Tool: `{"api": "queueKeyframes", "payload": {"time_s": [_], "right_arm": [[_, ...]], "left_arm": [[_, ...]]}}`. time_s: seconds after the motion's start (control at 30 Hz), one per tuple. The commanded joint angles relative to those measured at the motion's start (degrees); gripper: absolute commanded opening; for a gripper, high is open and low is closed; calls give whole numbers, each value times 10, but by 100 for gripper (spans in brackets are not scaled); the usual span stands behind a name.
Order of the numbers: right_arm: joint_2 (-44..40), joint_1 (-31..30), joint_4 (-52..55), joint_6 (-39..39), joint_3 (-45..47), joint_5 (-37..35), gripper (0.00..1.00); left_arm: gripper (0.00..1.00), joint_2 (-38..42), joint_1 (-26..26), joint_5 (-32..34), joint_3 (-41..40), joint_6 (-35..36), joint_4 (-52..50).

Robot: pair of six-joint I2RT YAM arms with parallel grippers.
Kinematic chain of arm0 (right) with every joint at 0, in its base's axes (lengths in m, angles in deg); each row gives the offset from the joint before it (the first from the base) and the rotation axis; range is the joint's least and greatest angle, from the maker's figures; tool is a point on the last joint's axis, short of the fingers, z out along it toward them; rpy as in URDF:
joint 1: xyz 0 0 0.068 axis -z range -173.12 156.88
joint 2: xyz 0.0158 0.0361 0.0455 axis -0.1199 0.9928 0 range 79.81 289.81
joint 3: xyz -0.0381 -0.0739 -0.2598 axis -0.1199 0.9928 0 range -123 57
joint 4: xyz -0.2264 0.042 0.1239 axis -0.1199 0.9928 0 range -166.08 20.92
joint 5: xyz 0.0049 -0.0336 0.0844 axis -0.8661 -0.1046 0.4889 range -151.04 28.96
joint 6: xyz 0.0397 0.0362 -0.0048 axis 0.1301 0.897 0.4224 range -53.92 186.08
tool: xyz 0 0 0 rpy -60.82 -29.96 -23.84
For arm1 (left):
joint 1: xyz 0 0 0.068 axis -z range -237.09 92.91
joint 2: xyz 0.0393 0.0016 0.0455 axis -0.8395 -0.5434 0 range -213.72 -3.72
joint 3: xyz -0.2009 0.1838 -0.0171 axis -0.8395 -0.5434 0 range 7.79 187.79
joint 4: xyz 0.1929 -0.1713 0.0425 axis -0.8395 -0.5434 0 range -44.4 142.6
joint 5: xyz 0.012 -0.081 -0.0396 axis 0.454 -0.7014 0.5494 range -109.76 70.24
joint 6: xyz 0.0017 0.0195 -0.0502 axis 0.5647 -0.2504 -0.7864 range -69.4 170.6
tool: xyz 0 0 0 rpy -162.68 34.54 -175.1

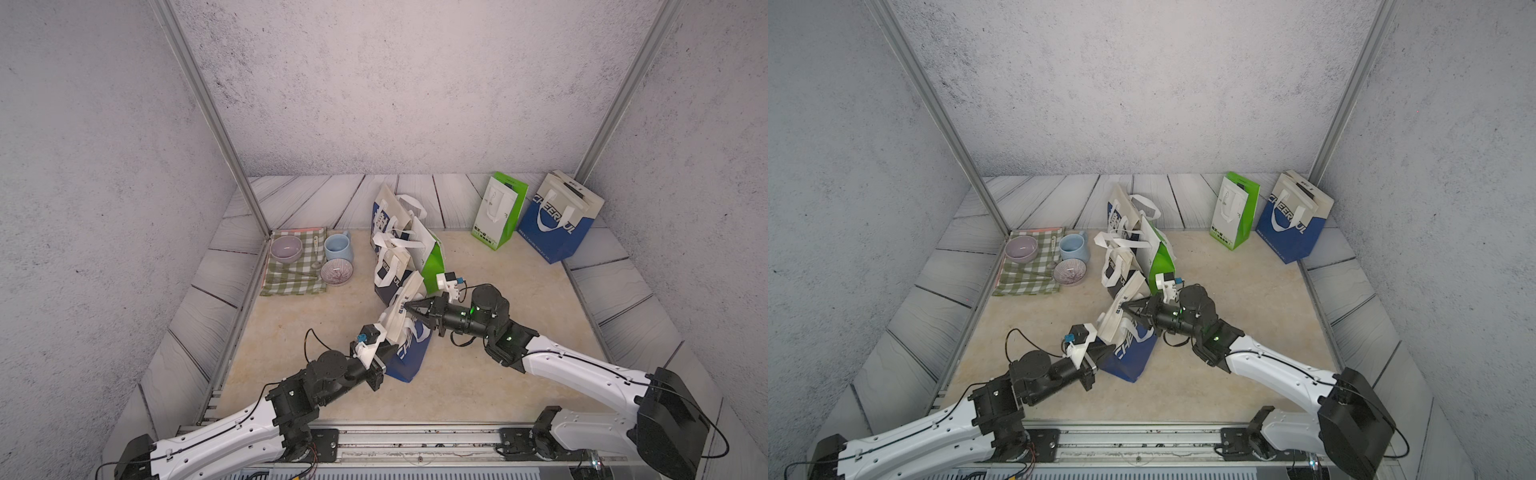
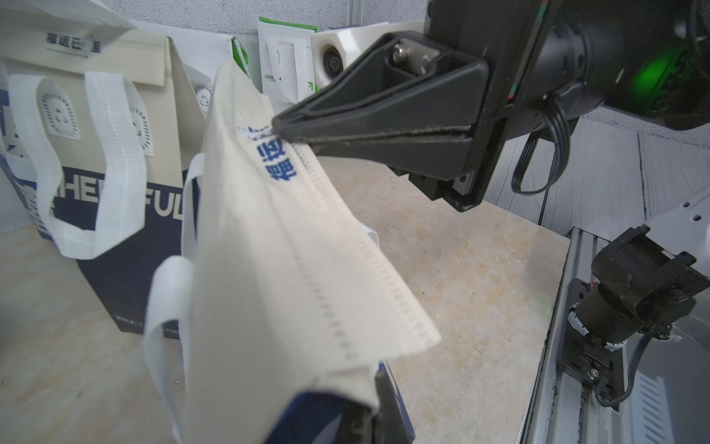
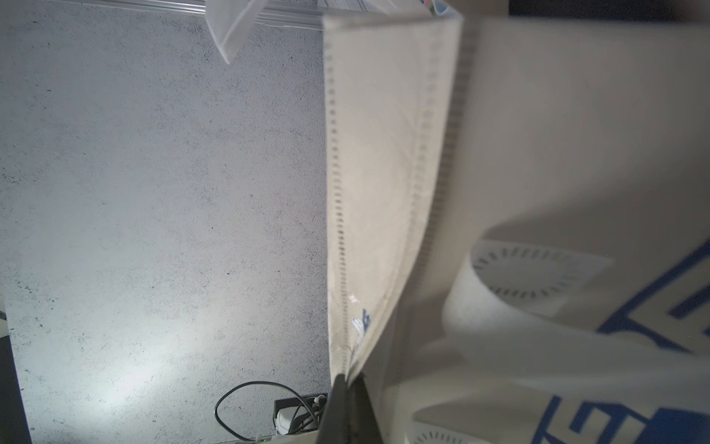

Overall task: Open the takeout bag
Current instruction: Open the takeout bag at the center of the board.

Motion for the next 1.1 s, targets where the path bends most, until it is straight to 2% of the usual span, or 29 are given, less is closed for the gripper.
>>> {"api": "queueKeyframes", "payload": {"time_s": [0.0, 0.6, 1.07], "right_arm": [[-27, -2, -65, 52, -32, -3, 0], [-37, -2, -55, 147, -51, -13, 0], [-53, -2, -23, 162, -57, -24, 0]], "left_arm": [[0, -1, -3, -2, -5, 2, -8], [0, 2, -3, 2, -5, 5, -24], [0, -1, -2, 5, -2, 8, -40]]}}
